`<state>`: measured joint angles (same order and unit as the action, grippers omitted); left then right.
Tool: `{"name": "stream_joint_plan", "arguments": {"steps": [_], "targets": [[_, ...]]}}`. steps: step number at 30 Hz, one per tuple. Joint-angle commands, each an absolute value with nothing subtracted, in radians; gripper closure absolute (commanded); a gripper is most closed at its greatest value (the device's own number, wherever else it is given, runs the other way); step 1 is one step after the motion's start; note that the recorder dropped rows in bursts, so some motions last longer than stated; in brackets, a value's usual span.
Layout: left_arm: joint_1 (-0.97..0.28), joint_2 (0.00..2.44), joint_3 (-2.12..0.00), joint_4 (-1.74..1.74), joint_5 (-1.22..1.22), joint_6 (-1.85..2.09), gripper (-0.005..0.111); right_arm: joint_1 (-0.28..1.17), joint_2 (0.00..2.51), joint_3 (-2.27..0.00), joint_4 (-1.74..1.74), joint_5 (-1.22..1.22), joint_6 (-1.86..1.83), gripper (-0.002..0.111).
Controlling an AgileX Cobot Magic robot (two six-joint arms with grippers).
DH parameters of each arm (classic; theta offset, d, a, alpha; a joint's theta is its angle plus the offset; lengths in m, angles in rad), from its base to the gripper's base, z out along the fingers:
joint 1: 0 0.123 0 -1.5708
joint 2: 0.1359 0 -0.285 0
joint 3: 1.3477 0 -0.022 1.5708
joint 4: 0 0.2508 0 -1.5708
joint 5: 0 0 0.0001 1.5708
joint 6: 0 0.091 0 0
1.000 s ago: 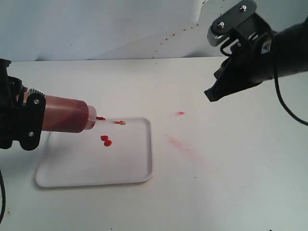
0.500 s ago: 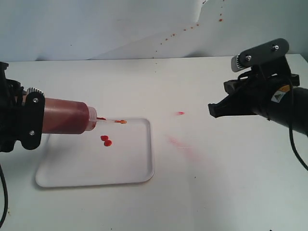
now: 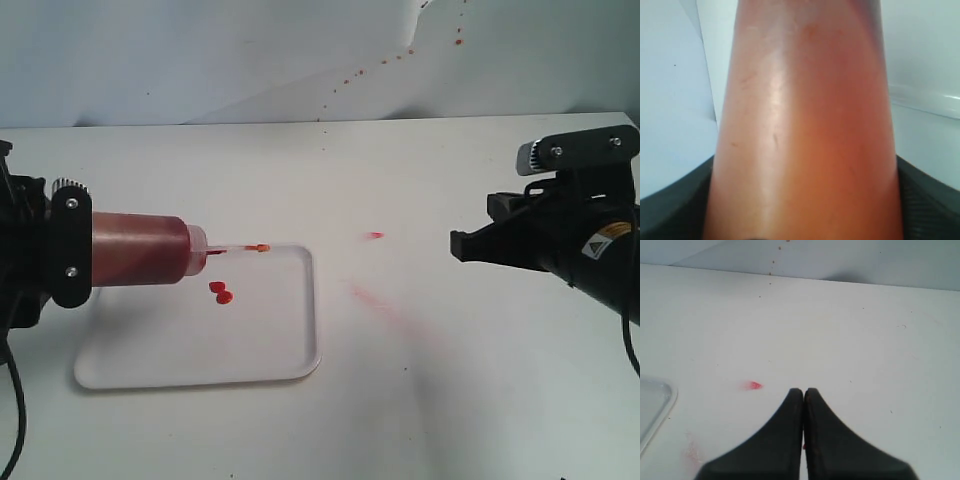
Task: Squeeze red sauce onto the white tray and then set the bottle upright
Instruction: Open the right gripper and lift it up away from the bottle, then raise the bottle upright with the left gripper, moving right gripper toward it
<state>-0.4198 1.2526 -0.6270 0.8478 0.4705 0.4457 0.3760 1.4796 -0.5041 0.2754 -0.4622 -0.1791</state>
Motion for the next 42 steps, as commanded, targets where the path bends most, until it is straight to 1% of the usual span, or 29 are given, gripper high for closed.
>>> {"name": "stream_joint_plan", "arguments": {"steps": [1, 16, 23, 28, 30, 33, 36, 40, 41, 42], "targets": [[-0.424, 1.244, -0.633, 0.787, 0.451, 0.419, 0.107, 0.371, 1.471, -0.489, 0.264, -0.484, -0.171, 0.108], [-0.424, 1.233, -0.633, 0.755, 0.452, 0.391, 0.107, 0.371, 1.473, -0.486, 0.219, -0.468, -0.171, 0.108], [-0.424, 1.109, -0.628, 0.741, 0.442, 0.394, 0.107, 0.371, 1.473, -0.486, 0.165, -0.468, -0.135, 0.108], [-0.424, 1.019, -0.585, 0.741, 0.403, 0.399, 0.107, 0.371, 1.473, -0.486, 0.137, -0.468, -0.084, 0.108], [-0.424, 0.985, -0.57, 0.741, 0.381, 0.399, 0.107, 0.371, 1.473, -0.486, 0.045, -0.468, 0.0, 0.108], [-0.424, 0.932, -0.559, 0.726, 0.362, 0.397, 0.107, 0.371, 1.473, -0.486, -0.209, -0.498, 0.207, 0.108], [-0.424, 0.888, -0.559, 0.685, 0.362, 0.395, 0.107, 0.371, 1.473, -0.486, -0.458, -0.595, 0.426, 0.108], [-0.424, 0.846, -0.559, 0.64, 0.362, 0.393, 0.107, 0.371, 1.473, -0.486, -0.627, -0.732, 0.58, 0.108], [-0.424, 0.834, -0.559, 0.629, 0.354, 0.393, 0.107, 0.371, 1.473, -0.486, -0.651, -0.754, 0.602, 0.107], [-0.424, 0.825, -0.559, 0.613, 0.339, 0.393, 0.107, 0.371, 1.473, -0.486, -0.668, -0.787, 0.625, 0.103]]}}
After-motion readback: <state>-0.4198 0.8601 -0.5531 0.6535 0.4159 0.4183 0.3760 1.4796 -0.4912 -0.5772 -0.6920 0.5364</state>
